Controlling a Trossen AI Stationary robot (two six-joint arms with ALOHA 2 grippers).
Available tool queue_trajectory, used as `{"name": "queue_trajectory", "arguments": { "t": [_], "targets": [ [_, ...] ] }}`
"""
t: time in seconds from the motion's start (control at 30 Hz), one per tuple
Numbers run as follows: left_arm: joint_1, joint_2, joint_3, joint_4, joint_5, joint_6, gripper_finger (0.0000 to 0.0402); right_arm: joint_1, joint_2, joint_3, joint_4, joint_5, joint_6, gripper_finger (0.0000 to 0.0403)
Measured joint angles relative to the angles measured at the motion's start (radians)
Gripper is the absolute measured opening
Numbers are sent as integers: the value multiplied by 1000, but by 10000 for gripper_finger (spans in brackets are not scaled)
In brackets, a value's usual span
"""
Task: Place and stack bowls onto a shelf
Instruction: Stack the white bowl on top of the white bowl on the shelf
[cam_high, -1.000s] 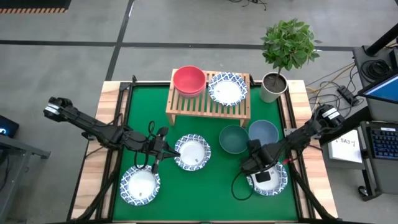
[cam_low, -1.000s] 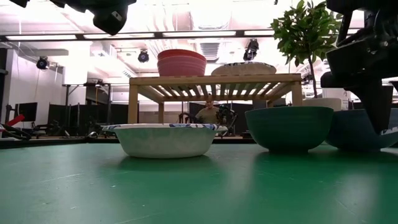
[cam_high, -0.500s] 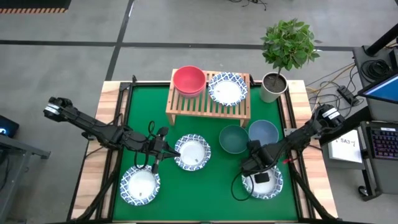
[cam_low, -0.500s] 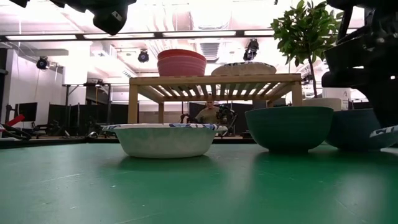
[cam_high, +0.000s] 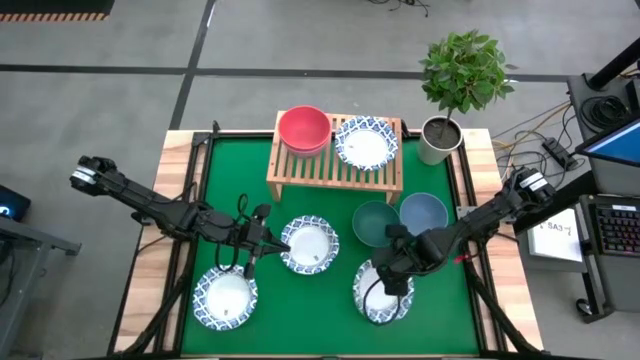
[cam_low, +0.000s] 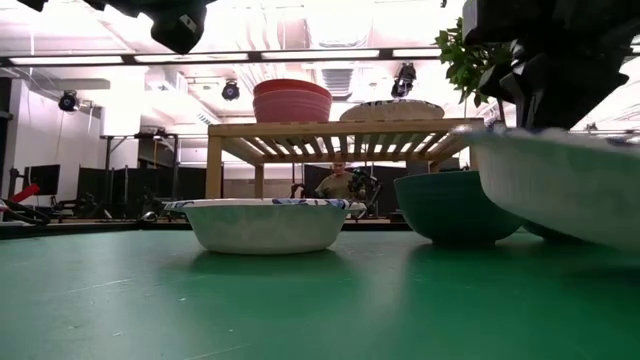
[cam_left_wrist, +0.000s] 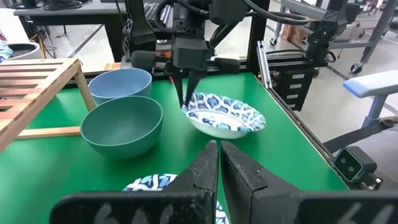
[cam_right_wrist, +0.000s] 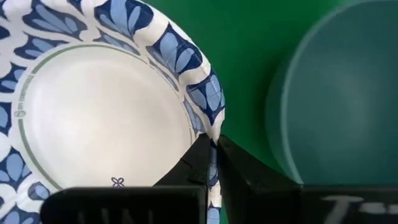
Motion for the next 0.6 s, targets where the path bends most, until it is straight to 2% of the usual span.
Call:
{"name": "queue_trajectory", "arguments": {
  "t": [0.17,0.3,0.5,0.6],
  "targets": [
    [0,0,0,17,0,0,1,0,0,-4,23,-1,40,12],
    [0,0,0,60,-6,-4,1,-1,-17,-5,81,58,87,12],
    [0,0,1,126,-7,-7,1,18,-107,-5,288,132,-32,12],
    [0,0,1,140,-7,-15,1,8,-173,8,311,153,-68,12]
  ]
}}
